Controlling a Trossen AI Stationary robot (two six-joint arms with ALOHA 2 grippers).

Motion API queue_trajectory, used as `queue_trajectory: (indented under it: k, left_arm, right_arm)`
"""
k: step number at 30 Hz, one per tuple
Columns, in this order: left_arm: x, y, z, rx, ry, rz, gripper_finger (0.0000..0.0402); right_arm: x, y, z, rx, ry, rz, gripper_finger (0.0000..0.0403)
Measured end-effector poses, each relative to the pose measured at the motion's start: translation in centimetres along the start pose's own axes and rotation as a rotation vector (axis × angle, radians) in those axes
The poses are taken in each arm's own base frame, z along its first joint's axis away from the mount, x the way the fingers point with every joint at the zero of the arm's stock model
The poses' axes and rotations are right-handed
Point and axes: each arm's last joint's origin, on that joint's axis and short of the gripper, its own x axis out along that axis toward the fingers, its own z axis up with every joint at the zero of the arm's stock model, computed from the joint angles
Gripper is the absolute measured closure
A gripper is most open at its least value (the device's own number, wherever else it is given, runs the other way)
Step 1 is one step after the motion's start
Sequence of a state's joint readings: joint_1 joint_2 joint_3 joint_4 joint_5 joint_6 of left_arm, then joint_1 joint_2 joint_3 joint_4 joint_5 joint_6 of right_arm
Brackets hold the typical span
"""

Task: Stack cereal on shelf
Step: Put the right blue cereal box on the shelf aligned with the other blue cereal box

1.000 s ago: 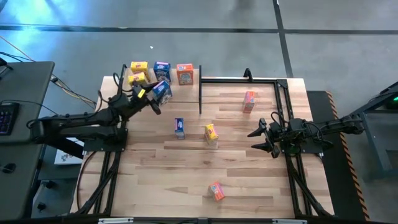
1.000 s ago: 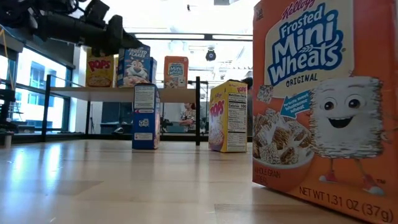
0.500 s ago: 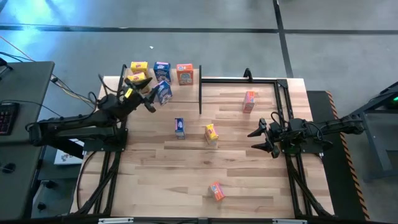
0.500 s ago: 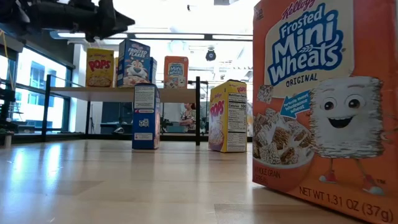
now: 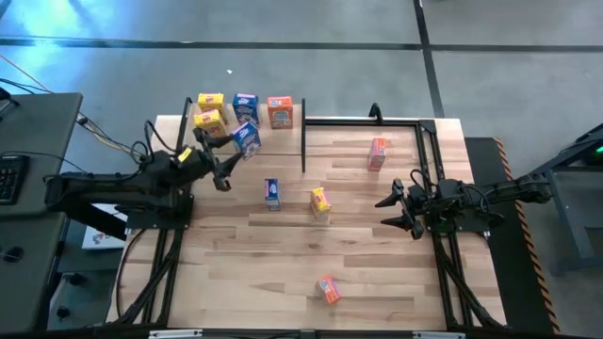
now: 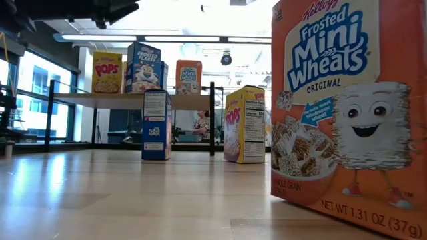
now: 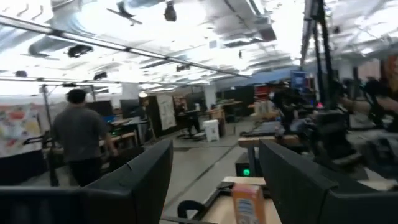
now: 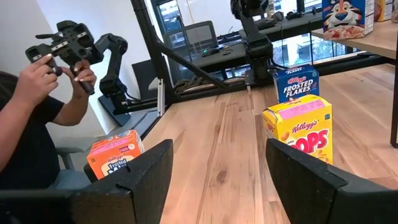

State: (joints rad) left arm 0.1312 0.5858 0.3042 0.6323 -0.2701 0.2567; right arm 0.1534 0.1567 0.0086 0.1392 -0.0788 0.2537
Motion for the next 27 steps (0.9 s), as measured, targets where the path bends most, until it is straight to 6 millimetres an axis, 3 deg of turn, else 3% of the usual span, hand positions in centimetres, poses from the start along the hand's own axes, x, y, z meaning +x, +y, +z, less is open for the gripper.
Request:
queue_trajectory:
  k: [14,27]
  left_arm:
    - [-0.1,-4.2,-2.5,0.048,0.262,0.028,0.0171]
    - [0.3,-5.1,-4.6,0.016,0.391,0.243,0.0171]
  right_arm:
    - [0.0,0.0,0.0,0.0,0.002,-0.001,0.0153]
    - [0.0,0.0,0.0,0.0,0.002,0.0,0.0153]
